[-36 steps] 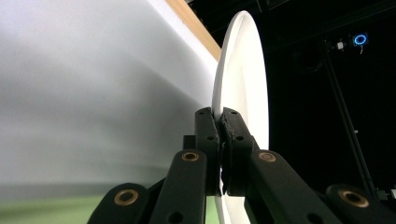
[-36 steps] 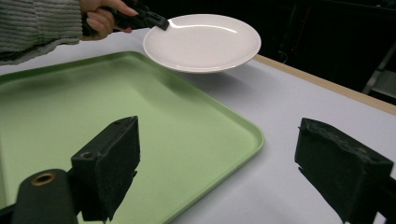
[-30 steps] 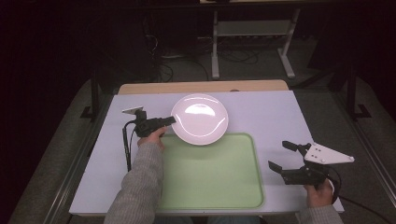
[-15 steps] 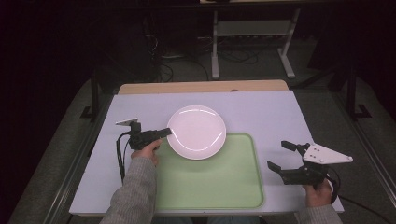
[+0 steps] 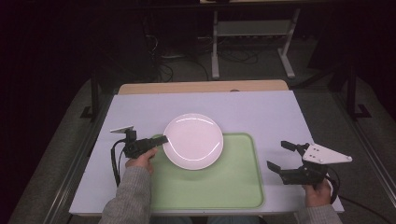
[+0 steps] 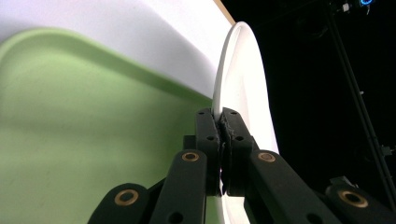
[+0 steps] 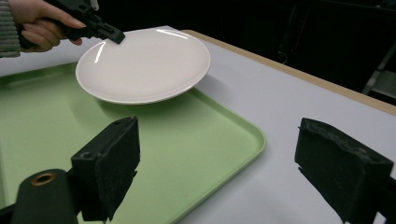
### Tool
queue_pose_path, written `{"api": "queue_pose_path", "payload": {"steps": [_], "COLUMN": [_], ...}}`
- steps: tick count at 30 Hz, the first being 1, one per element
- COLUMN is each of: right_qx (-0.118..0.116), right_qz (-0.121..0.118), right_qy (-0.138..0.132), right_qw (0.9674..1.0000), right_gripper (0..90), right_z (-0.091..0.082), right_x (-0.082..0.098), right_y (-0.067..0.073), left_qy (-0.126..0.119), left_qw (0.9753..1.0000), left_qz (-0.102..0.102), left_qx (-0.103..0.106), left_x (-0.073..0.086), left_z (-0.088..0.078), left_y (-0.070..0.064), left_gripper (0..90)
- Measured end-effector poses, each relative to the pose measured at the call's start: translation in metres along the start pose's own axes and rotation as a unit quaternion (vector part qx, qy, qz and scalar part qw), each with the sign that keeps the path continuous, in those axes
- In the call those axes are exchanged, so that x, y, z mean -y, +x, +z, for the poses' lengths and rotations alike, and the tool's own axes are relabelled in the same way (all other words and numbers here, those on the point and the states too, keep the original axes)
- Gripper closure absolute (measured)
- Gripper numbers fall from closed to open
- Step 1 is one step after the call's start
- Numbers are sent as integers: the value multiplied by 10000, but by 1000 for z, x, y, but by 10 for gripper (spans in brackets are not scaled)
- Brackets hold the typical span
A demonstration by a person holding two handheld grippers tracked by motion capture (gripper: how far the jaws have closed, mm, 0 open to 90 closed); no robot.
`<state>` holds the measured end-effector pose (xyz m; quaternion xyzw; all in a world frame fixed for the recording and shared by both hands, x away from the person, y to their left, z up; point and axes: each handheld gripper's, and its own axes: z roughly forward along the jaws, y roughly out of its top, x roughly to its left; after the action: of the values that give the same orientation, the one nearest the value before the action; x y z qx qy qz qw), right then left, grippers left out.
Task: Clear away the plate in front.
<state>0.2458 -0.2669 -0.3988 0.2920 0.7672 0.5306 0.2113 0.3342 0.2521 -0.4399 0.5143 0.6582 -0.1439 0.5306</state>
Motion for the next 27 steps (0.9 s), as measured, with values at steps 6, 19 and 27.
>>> {"api": "queue_pose_path", "payload": {"steps": [6,19,27], "right_qx": [23,102,110], "right_qz": [-9,28,49], "right_qy": [14,-25,-25], "right_qw": [10000,9999,9999], "right_gripper": [132,132,132], "right_z": [1,-1,-1], "right_x": [0,1,1], "right_y": [1,1,1], "left_qy": [68,112,84], "left_qw": [10000,9999,9999], "left_qz": [3,-115,-138], "left_qx": [-38,-26,6], "left_x": [10,33,43], "left_z": [-7,-19,-24], "left_y": [6,14,15], "left_gripper": [874,874,873]}}
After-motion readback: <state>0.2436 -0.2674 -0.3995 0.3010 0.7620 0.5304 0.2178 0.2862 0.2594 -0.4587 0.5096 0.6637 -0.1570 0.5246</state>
